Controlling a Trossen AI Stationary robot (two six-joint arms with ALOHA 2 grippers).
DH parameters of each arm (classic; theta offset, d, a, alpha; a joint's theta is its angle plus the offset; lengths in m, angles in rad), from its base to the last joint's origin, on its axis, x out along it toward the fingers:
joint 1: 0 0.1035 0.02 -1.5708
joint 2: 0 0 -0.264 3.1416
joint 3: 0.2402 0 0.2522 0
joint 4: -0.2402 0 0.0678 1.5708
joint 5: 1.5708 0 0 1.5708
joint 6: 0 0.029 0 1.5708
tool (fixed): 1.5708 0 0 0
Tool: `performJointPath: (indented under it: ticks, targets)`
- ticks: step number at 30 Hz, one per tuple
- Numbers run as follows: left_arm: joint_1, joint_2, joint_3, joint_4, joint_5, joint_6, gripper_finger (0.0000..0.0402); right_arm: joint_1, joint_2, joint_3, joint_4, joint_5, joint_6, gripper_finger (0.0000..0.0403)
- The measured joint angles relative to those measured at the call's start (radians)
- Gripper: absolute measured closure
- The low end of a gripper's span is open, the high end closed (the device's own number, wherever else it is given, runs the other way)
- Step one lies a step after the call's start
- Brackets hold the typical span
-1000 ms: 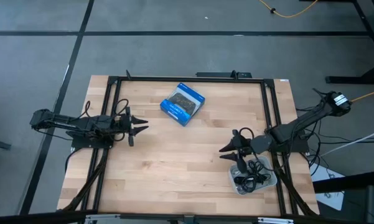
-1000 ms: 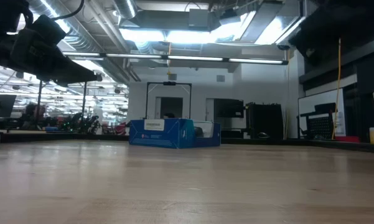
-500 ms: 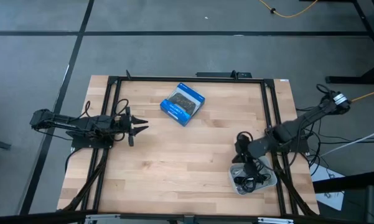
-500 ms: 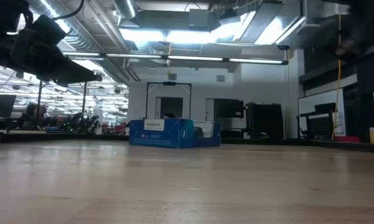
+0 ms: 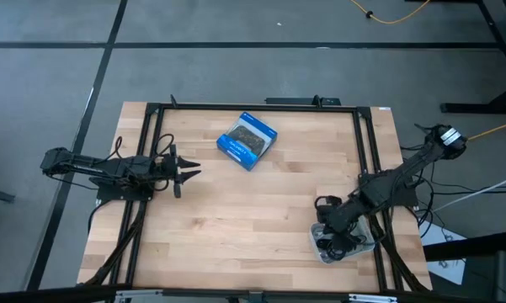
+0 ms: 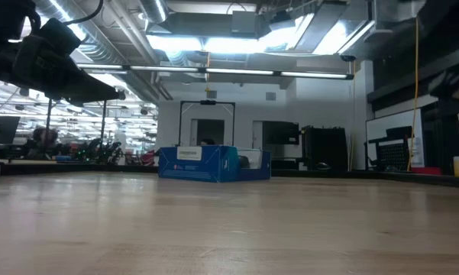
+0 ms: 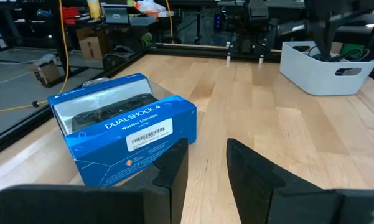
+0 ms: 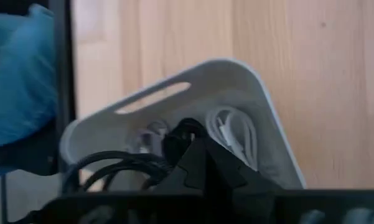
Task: Pick and place USB-C Cables
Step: Adjust the gray bin
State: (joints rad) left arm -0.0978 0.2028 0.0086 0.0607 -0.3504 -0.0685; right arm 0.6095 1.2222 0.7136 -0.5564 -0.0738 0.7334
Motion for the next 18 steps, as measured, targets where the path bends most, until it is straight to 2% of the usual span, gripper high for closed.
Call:
performJointPath:
  ticks: [7, 18]
  targets:
    - [0.000, 0.000, 0.000, 0.000, 0.000, 0.000, 0.0299, -0.049, 0.101, 0.006, 0.013, 0.040, 0.045, 0.0402]
    - [0.000, 0.000, 0.000, 0.000, 0.000, 0.000, 0.0299, -0.143, 0.106, 0.024, -0.008, 0.177, 0.125, 0.0403]
